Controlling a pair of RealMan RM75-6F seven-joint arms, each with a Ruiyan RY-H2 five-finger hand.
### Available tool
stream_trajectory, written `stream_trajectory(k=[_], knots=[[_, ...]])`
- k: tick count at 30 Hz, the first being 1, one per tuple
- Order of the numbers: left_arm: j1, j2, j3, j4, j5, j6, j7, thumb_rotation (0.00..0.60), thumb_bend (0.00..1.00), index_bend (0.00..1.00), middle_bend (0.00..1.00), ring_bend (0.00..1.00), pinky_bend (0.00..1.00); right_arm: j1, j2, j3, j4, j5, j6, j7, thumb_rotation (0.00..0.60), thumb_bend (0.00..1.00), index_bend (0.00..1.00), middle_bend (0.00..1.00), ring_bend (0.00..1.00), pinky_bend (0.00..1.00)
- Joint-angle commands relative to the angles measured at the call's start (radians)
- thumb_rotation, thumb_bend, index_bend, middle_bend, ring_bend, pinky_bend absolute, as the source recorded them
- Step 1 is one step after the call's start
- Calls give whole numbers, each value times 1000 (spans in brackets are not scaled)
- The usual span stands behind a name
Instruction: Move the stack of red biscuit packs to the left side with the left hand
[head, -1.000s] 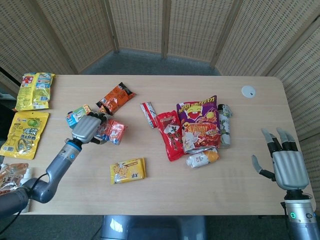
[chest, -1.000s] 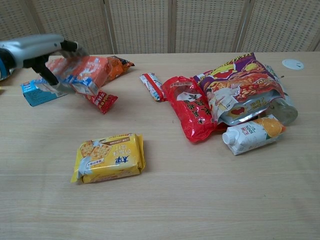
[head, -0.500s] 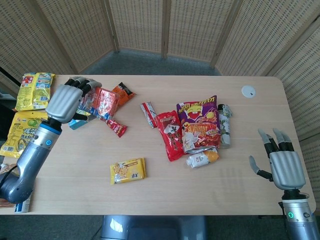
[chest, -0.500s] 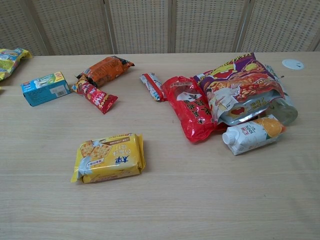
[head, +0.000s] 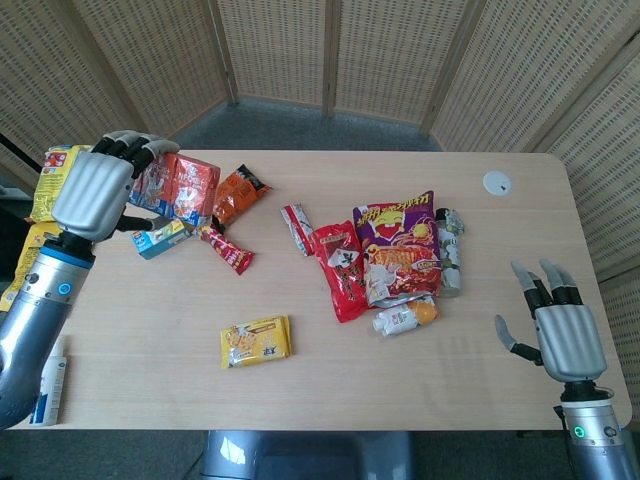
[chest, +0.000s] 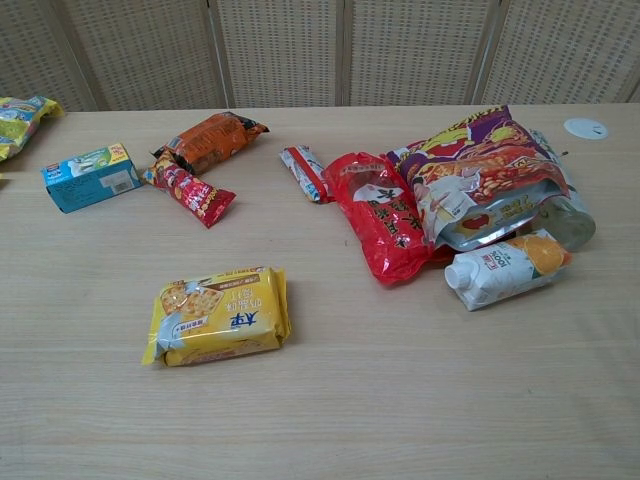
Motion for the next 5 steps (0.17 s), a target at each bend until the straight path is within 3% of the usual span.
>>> stream_trajectory(k=[1, 5], knots=[[0, 4, 5, -5, -1, 4, -1, 600, 409, 712, 674, 806, 703, 0, 1, 0, -1, -1, -1, -2, 72, 436, 0, 242, 0, 29], [-3, 6, 11, -4, 3, 9, -4, 600, 408, 713, 675, 805, 704, 2, 4, 4, -5, -1, 0, -4, 70, 438, 0, 242, 0, 29]])
